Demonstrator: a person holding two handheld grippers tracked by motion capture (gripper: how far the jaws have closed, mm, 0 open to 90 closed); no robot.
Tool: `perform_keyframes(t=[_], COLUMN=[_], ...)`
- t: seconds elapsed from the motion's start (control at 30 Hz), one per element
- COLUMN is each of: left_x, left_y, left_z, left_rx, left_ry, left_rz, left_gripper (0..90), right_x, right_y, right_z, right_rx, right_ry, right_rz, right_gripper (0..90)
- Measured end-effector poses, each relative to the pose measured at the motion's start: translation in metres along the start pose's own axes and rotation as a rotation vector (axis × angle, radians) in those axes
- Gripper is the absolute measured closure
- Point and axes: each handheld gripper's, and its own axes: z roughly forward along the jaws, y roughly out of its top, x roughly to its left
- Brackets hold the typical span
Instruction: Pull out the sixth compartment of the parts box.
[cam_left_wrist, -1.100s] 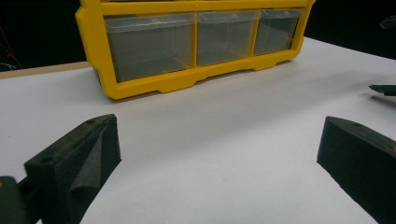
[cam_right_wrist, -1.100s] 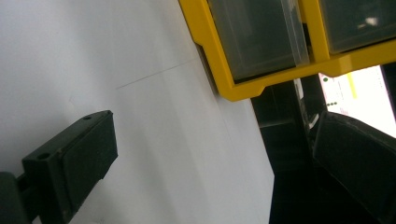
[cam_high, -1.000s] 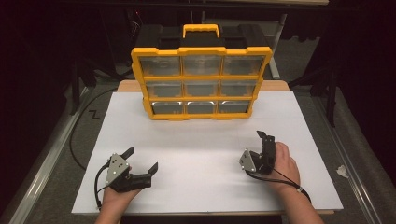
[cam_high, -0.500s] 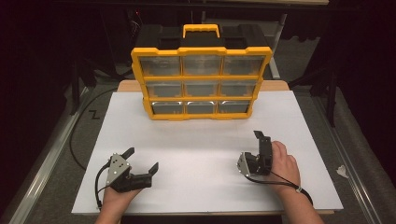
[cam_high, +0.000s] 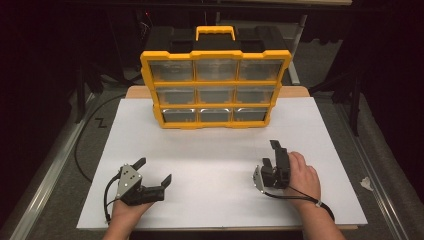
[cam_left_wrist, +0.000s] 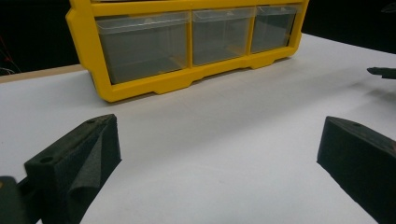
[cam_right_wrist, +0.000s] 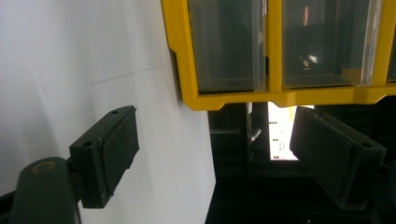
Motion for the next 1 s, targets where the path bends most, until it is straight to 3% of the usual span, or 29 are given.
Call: perform_keyframes(t=[0.23,0.53,0.73,0.83,1.0], left_x=[0.000,0.002,0.000,0.000,-0.001], left_y=[0.000,-0.001,-0.001,0.000,-0.001], left_z=[0.001,0.001,0.001,0.001,0.001], left_rx=[0.016,0.002,0.003,-0.002,-0.002], left_ry=[-0.008,-0.009,-0.018,-0.019,-0.025], left_rz=[0.003,0.010,0.014,0.014,0.017], left_gripper=[0.2,0.2,0.2,0.2,0.2], right_x=[0.002,-0.001,-0.011,-0.018,-0.029], right_y=[0.008,0.022,0.028,0.031,0.033], right_z=[0.004,0.015,0.025,0.030,0.037], right_rx=[-0.020,-0.006,0.005,-0.002,0.005], right_ry=[-0.038,-0.083,-0.087,-0.096,-0.106], right_rz=[-0.013,-0.008,0.012,0.001,0.033], right_gripper=[28.4,50.2,53.3,53.2,54.7])
